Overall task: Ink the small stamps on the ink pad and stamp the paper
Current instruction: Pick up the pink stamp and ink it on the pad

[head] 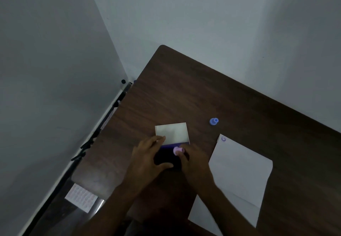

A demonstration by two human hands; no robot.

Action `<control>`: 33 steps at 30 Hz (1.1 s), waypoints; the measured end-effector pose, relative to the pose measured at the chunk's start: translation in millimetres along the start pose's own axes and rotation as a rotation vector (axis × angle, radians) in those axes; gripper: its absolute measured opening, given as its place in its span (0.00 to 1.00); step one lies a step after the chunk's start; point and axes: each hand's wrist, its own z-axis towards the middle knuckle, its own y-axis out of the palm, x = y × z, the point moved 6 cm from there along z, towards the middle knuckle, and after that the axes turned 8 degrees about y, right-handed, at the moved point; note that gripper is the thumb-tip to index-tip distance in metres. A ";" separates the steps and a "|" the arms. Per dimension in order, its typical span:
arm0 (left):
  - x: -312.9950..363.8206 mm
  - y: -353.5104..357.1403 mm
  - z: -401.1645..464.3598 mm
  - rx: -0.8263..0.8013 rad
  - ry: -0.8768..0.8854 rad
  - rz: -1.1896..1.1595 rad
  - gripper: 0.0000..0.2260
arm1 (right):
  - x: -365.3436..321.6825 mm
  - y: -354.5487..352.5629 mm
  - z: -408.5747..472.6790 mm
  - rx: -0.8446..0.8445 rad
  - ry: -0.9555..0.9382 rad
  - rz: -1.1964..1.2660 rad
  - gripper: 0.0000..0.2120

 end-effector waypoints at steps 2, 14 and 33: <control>0.7 8.0 -0.1 -0.010 0.017 0.026 0.41 | 8.7 15.0 0.6 -0.038 -0.023 -0.135 0.12; -2.5 29.8 -4.2 -0.047 0.050 0.045 0.39 | 23.2 54.5 -8.9 0.007 -0.168 -0.496 0.24; -0.9 33.9 -4.4 -0.059 0.027 0.039 0.33 | 29.9 67.0 -3.5 -0.072 -0.080 -0.547 0.29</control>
